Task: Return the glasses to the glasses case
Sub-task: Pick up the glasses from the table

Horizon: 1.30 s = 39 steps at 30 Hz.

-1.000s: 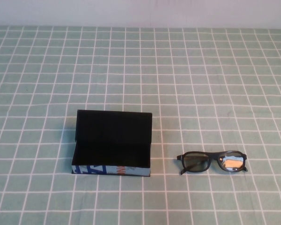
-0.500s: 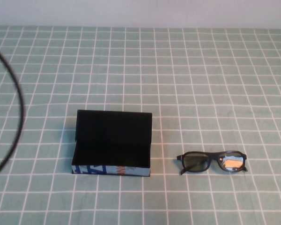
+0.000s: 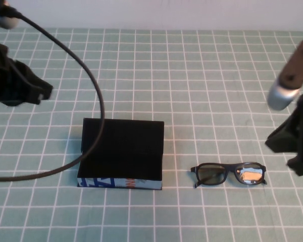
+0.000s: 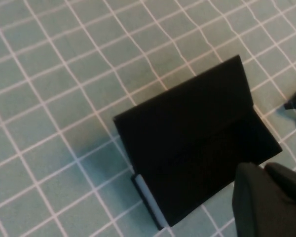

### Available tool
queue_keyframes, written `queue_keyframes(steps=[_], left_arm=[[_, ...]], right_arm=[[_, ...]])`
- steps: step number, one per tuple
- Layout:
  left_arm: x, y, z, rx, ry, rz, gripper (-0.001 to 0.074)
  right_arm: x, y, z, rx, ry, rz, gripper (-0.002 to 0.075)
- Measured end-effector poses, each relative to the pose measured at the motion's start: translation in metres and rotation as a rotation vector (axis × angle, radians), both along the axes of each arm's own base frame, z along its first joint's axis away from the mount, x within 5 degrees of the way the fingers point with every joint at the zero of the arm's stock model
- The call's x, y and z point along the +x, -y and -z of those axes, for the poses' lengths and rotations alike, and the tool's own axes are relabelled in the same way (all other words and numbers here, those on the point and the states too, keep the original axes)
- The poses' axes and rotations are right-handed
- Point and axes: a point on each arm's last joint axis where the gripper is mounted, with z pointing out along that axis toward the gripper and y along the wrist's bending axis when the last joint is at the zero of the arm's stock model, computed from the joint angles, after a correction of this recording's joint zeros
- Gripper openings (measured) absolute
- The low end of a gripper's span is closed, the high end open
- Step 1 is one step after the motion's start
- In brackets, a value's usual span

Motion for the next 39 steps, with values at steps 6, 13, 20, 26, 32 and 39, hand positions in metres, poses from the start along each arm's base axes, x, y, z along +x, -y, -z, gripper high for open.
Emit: queue_keyframes(steps=[6,13,20,26,32,39], left_arm=[[0.014,0.008,0.017,-0.061,-0.1,0.018,-0.0001],[0.014,0.009,0.017,-0.083,-0.104,0.019,-0.0001],[0.013,0.009,0.017,-0.083,-0.114,0.025,-0.0001],[0.013,0.01,0.017,-0.084,-0.12,0.029,-0.0001],[0.013,0.01,0.017,-0.084,-0.121,0.029,-0.0001],[0.013,0.01,0.017,-0.084,-0.122,0.03,-0.0001]], right_arm=[[0.03,-0.021,0.038,-0.117,-0.064,-0.082,0.0137],[0.069,-0.038,0.079,-0.167,-0.03,-0.079,0.0277],[0.086,-0.042,0.12,-0.271,-0.098,-0.165,0.0292],[0.092,-0.045,0.133,-0.306,-0.088,-0.272,0.0295],[0.101,-0.049,0.146,-0.307,-0.072,-0.28,0.0295],[0.108,-0.051,0.164,-0.316,-0.09,-0.281,0.0295]])
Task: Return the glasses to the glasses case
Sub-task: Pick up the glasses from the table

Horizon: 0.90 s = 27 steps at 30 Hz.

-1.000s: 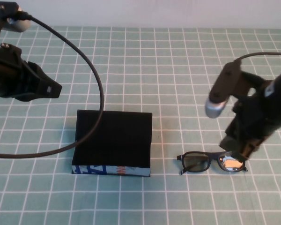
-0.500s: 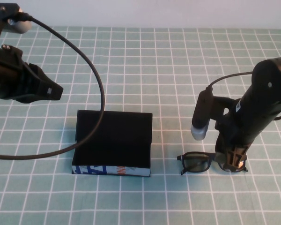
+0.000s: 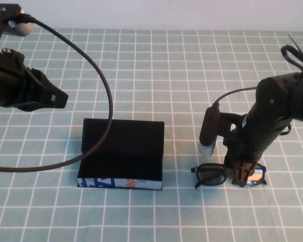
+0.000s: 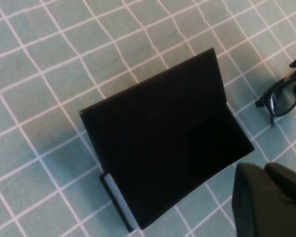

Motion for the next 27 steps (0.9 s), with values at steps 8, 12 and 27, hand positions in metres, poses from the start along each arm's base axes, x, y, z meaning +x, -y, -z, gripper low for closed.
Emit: queue_keyframes(steps=[8,12,27], left_arm=[[0.0,0.0,0.0,0.0,0.0,0.0,-0.0001],[0.0,0.0,0.0,0.0,0.0,0.0,-0.0001],[-0.001,0.0,0.0,0.0,-0.008,0.003,-0.0001]], right_arm=[[0.001,-0.001,0.011,-0.014,-0.036,0.0,0.0248],[-0.001,0.0,0.011,-0.02,-0.056,-0.003,0.0122],[0.013,-0.028,-0.058,0.119,-0.048,-0.036,0.0043]])
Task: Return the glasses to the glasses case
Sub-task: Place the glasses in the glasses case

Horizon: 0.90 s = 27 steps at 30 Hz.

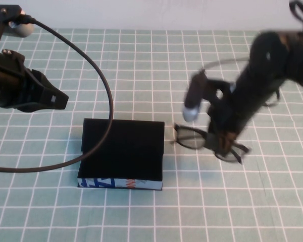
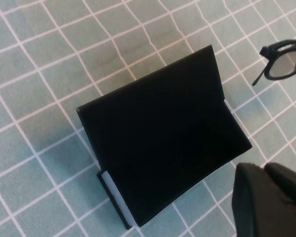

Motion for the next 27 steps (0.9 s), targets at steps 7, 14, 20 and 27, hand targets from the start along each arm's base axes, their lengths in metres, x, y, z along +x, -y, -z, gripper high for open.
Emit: queue_keyframes(steps=[7,14,20,27], left_arm=[[0.0,0.0,0.0,0.0,0.0,0.0,-0.0001],[0.0,0.0,0.0,0.0,-0.004,0.003,-0.0001],[-0.002,0.0,0.001,0.001,-0.017,0.012,-0.0001],[-0.002,0.0,0.001,0.002,-0.019,0.013,-0.0001]], right_arm=[[-0.013,-0.064,-0.061,0.127,0.114,-0.164,0.0043],[-0.014,-0.12,-0.028,0.107,0.05,-0.278,0.0043],[-0.007,-0.141,0.017,0.077,-0.026,-0.292,0.0043],[-0.004,-0.145,0.024,0.097,-0.017,-0.278,0.0043]])
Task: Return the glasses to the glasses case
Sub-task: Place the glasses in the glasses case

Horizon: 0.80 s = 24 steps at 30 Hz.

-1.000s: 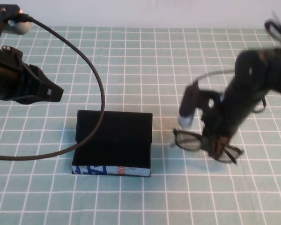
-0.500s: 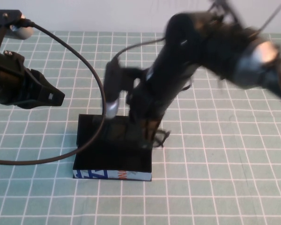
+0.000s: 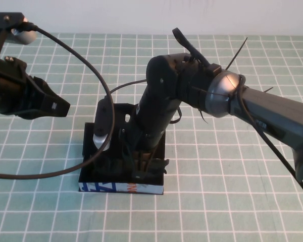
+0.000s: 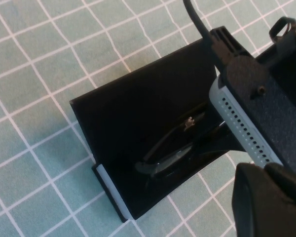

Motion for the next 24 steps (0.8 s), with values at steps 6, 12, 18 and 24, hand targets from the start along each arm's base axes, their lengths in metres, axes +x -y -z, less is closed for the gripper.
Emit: queue_keyframes(steps=[6,12,18,24], left_arm=[[0.0,0.0,0.0,0.002,0.003,0.004,-0.0001],[0.0,-0.0001,0.0001,0.004,0.003,0.004,-0.0001],[0.0,-0.0001,0.0001,0.004,0.003,0.004,-0.0001],[0.0006,-0.0002,-0.0001,0.003,0.009,0.0,-0.0001]], right_arm=[[0.0021,-0.0017,0.001,0.016,0.014,0.01,0.0042],[0.0029,-0.0025,0.0006,0.025,0.023,0.015,0.0041],[0.003,-0.0025,0.0006,0.025,0.023,0.015,0.0041],[0.0034,-0.0032,-0.0019,0.031,0.023,0.022,0.0041]])
